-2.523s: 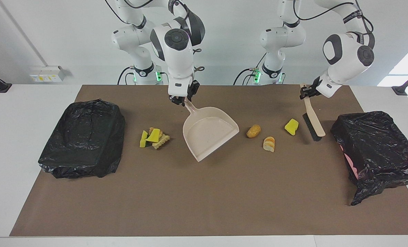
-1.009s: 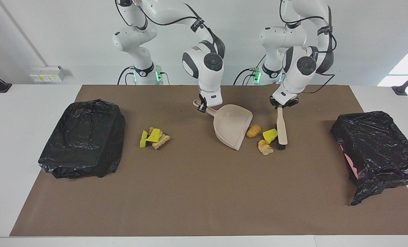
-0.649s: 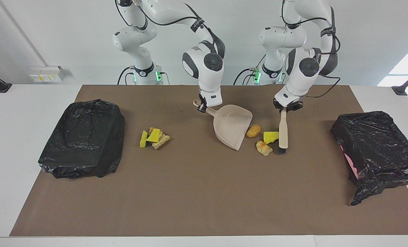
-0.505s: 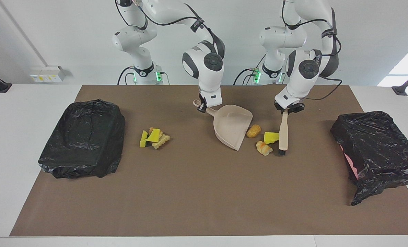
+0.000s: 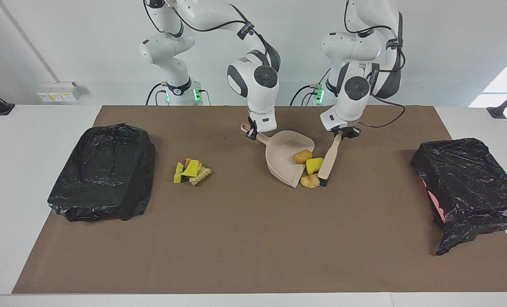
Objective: Sweep and dump trash in bin
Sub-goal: 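Sweep the trash with the left gripper while the right gripper holds the dustpan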
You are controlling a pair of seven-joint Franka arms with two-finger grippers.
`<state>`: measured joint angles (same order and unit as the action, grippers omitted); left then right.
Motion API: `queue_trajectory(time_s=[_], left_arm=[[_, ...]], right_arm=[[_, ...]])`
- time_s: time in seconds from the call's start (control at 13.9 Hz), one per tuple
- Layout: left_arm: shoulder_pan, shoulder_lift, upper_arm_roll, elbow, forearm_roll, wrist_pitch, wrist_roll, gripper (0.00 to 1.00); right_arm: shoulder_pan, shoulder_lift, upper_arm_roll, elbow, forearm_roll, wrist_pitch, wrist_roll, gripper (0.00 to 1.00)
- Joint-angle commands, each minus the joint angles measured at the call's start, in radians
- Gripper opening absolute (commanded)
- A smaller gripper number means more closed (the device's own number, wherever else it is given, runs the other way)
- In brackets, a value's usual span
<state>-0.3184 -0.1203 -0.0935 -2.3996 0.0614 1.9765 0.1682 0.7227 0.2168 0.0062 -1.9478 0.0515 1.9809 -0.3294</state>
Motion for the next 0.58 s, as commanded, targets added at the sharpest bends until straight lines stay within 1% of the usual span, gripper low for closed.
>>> queue_trajectory(time_s=[0.0, 0.07, 0.14, 0.22, 0.36, 0.5], left_arm=[[-0.117, -0.057, 0.011, -0.022, -0.057, -0.095, 0.034, 0.00], [-0.157, -0.062, 0.011, -0.021, -0.086, -0.128, 0.034, 0.00], [-0.186, -0.070, 0.012, -0.021, -0.142, -0.145, 0.037, 0.00], [-0.194, -0.073, 0.011, -0.021, -0.193, -0.148, 0.040, 0.00], [-0.197, -0.070, 0.014, 0.000, -0.206, -0.151, 0.040, 0.00], [-0.168, -0.067, 0.027, 0.037, -0.206, -0.168, 0.031, 0.00]], right_arm=[[0.023, -0.002, 0.001, 0.001, -0.048, 0.021, 0.070, 0.00], [0.021, -0.002, 0.001, 0.001, -0.050, 0.025, 0.070, 0.00], [0.021, -0.002, 0.001, 0.001, -0.050, 0.026, 0.070, 0.00], [0.021, -0.002, 0.001, 0.001, -0.048, 0.026, 0.070, 0.00], [0.020, -0.001, 0.001, 0.001, -0.048, 0.026, 0.070, 0.00], [0.020, -0.001, 0.001, 0.001, -0.048, 0.026, 0.070, 0.00]])
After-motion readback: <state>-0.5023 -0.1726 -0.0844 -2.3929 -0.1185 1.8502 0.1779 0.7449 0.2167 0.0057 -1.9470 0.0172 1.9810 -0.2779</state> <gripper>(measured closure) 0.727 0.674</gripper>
